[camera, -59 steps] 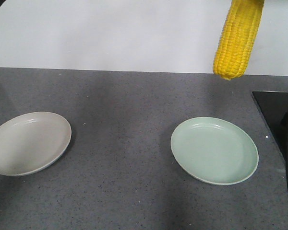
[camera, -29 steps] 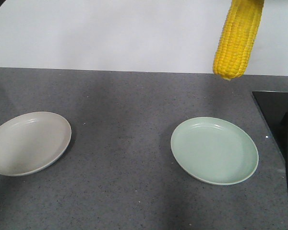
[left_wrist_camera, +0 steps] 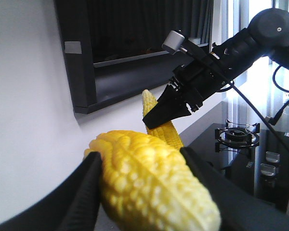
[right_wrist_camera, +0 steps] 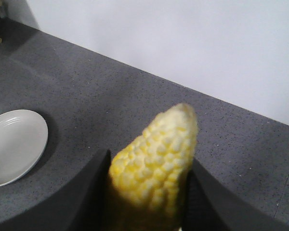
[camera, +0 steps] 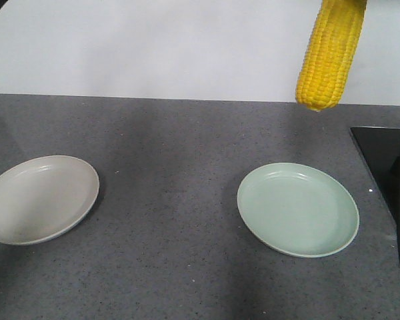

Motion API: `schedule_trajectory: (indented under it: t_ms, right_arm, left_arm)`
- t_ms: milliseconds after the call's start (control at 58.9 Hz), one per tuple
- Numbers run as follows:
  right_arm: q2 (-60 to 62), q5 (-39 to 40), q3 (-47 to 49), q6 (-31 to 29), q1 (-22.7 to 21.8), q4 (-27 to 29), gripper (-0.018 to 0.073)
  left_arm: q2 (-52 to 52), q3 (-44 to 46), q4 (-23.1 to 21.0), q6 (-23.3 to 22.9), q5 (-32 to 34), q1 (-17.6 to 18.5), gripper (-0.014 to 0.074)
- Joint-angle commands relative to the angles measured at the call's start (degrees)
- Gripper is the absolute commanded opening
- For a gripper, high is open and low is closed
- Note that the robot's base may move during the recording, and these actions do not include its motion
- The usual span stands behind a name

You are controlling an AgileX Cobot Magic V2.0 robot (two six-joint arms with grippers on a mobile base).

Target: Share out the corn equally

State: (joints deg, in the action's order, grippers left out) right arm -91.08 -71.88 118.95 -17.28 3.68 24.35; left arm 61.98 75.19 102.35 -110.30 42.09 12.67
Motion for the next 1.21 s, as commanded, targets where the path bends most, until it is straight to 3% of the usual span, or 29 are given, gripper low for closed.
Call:
schedule_trajectory:
  t_ms: [0, 798, 1035, 1188]
  right_arm:
    - [2.1, 3.2, 1.6, -0.4, -0.2, 1.4, -0.0008]
    - [2.0, 3.2, 1.6, 0.0, -0.3, 1.2, -0.0008]
    - [2.0, 3.9, 1.6, -0.2, -0.3, 1.4, -0.0008]
    - [1.9, 2.4, 1.6, -0.2, -0.3, 0.8, -0.0008]
  left_arm:
    - [-0.8, 1.7, 0.1, -0.5, -2.1, 0.1, -0.0006]
    - [-0.7, 1.6, 0.2, -0.5, -1.7, 0.1, -0.0006]
    - [-0.3, 1.1, 0.2, -0.6, -6.3, 0.1, -0.0006]
    - [-0.1, -4.5, 0.2, -0.6, -14.5, 0.1, -0.0006]
